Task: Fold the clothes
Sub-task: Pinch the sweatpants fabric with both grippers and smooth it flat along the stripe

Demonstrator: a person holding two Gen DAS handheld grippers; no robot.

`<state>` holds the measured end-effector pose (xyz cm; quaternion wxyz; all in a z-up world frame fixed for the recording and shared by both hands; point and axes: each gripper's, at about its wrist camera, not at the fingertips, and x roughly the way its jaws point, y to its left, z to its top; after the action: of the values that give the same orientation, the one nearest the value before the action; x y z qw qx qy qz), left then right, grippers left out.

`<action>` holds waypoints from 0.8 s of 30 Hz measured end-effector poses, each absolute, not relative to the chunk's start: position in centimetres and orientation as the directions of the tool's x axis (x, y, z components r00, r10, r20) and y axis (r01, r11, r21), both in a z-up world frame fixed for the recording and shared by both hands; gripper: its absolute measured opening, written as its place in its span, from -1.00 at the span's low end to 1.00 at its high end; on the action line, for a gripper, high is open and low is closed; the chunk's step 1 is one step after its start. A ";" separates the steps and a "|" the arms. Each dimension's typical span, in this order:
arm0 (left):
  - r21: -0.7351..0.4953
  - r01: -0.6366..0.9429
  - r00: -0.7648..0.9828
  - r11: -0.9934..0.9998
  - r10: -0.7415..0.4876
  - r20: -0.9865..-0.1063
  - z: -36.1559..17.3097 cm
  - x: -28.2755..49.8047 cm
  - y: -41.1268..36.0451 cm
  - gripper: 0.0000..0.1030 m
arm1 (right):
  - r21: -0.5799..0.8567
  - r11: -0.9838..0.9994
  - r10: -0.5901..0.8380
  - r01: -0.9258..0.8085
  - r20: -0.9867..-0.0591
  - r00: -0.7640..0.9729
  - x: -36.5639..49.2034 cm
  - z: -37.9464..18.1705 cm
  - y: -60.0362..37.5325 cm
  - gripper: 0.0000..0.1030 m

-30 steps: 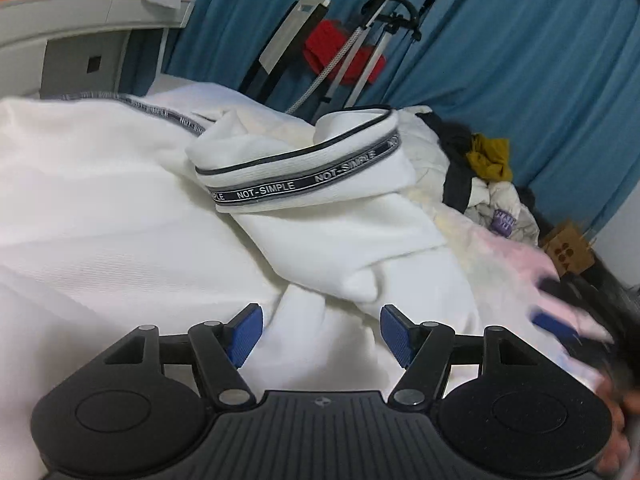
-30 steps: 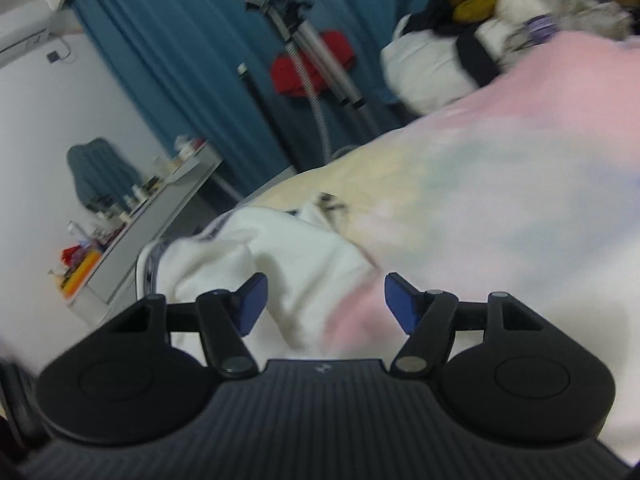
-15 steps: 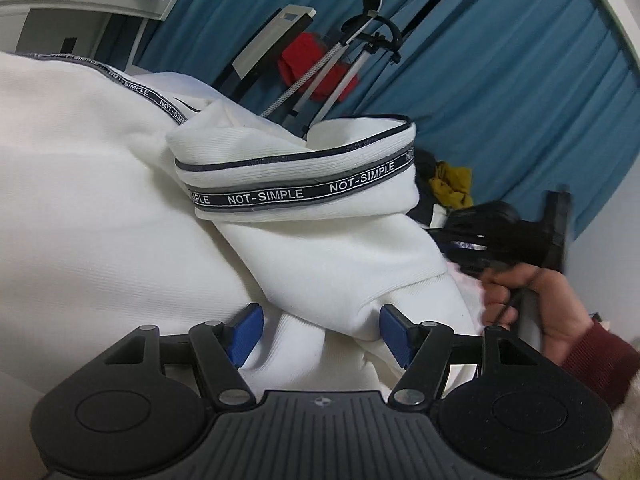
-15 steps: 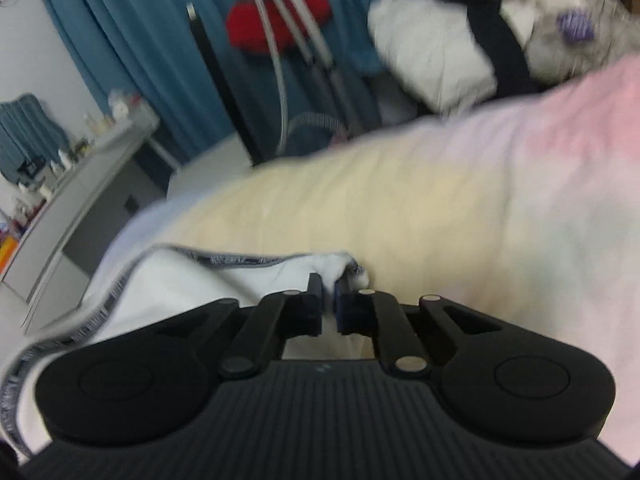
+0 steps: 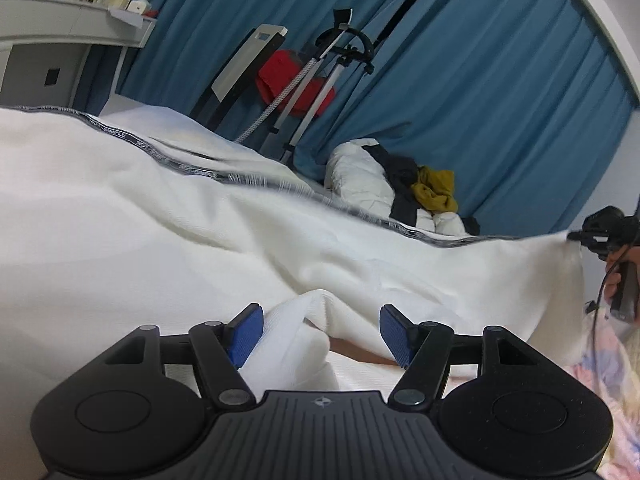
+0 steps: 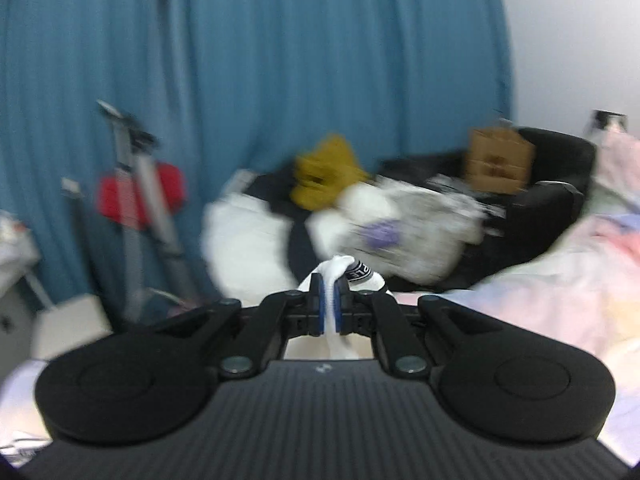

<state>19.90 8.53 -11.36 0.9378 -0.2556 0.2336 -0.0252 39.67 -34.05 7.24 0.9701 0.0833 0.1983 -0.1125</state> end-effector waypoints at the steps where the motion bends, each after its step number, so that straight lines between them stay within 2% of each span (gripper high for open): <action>1: -0.488 -0.074 0.887 0.870 -0.166 -0.431 -11.6 19.9 8.5 0.29 | 0.112 0.958 -0.192 0.264 -0.433 0.881 40.9 6.7 -35.3 -0.85; 5: -0.481 -0.083 0.872 0.873 -0.170 -0.460 -12.4 20.5 8.2 0.29 | 0.182 0.929 -0.183 0.323 -0.532 0.827 44.3 2.8 -39.3 -0.79; 8: -0.476 -0.075 0.868 0.876 -0.177 -0.464 -12.8 21.1 8.2 0.29 | 0.261 0.882 -0.194 0.391 -0.555 0.809 44.4 -0.5 -41.0 -0.62; 11: -0.473 -0.067 0.866 0.878 -0.184 -0.465 -13.1 21.3 8.2 0.30 | 0.288 0.844 -0.254 0.453 -0.528 0.810 42.8 -2.2 -42.4 -0.14; 12: -0.471 -0.064 0.866 0.880 -0.186 -0.464 -13.2 21.3 8.2 0.30 | 0.299 0.836 -0.264 0.461 -0.518 0.814 42.0 -2.5 -43.0 0.16; 13: -0.468 -0.061 0.866 0.882 -0.186 -0.464 -13.2 21.4 8.2 0.31 | 0.310 0.828 -0.272 0.467 -0.507 0.818 41.2 -2.7 -43.7 0.35; 15: -0.452 -0.054 0.863 0.890 -0.186 -0.470 -13.2 21.7 8.1 0.31 | 0.362 0.803 -0.273 0.474 -0.484 0.831 39.0 -3.1 -44.9 0.39; 21: -0.355 -0.059 0.848 0.933 -0.141 -0.512 -13.4 22.4 7.0 0.29 | 0.539 0.672 -0.094 0.508 -0.618 0.781 32.1 -8.0 -46.3 0.41; 22: -0.342 -0.070 0.844 0.937 -0.128 -0.521 -13.5 22.6 6.8 0.25 | 0.565 0.648 -0.064 0.511 -0.628 0.776 31.2 -8.8 -46.2 0.41; 24: -0.321 -0.092 0.838 0.942 -0.101 -0.536 -13.8 22.9 6.7 -0.01 | 0.601 0.618 -0.014 0.507 -0.636 0.771 30.3 -10.3 -46.0 0.41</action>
<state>22.92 6.67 -13.78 0.9436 -0.1696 0.2844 -0.0024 30.32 -46.03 -10.29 0.8476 0.4090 0.3011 -0.1538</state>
